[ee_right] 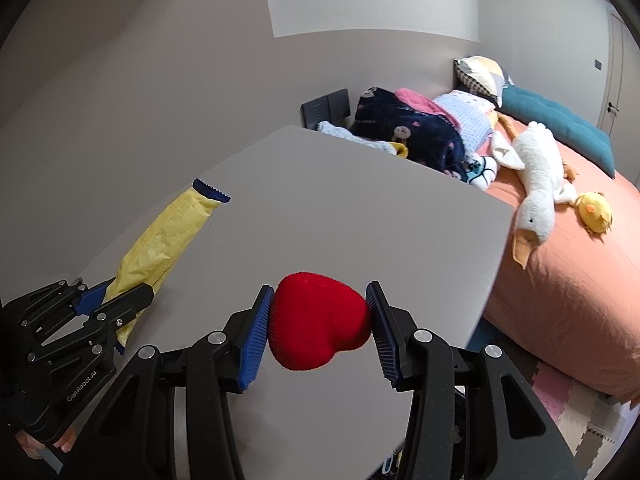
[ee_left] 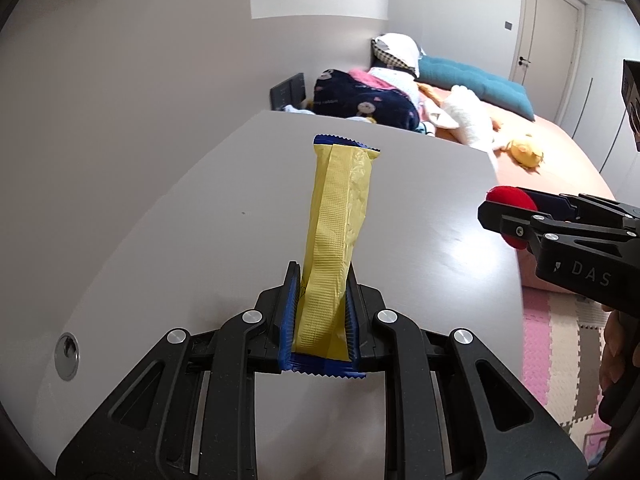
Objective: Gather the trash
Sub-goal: 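Carry the red heart and yellow bag with both grippers toward the bin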
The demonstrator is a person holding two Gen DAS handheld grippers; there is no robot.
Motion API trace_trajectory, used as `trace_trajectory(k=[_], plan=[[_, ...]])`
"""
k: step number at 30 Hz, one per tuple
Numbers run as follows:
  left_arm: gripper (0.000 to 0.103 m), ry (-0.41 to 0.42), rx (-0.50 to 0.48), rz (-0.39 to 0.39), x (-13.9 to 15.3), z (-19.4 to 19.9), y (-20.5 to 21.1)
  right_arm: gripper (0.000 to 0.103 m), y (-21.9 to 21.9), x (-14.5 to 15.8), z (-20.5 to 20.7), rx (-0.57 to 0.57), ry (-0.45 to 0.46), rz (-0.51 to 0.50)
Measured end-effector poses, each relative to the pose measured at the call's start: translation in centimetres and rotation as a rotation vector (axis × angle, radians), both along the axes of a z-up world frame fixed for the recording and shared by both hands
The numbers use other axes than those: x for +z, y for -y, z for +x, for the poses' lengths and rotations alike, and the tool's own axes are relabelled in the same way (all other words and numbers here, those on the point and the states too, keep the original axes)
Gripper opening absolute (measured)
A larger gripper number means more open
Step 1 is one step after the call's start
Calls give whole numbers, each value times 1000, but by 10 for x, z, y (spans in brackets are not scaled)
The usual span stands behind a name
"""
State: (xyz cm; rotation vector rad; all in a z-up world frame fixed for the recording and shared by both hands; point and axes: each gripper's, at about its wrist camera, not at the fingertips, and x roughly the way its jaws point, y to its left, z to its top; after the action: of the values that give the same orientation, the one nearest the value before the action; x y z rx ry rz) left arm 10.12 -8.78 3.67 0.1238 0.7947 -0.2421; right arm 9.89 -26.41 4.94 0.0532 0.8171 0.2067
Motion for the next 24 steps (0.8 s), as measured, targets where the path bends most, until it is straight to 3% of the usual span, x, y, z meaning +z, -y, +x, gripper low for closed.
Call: trace_trajectory(k=[24], plan=[[20, 7, -97, -12, -1, -58, 64, 49, 63, 0, -84, -91, 35, 13]])
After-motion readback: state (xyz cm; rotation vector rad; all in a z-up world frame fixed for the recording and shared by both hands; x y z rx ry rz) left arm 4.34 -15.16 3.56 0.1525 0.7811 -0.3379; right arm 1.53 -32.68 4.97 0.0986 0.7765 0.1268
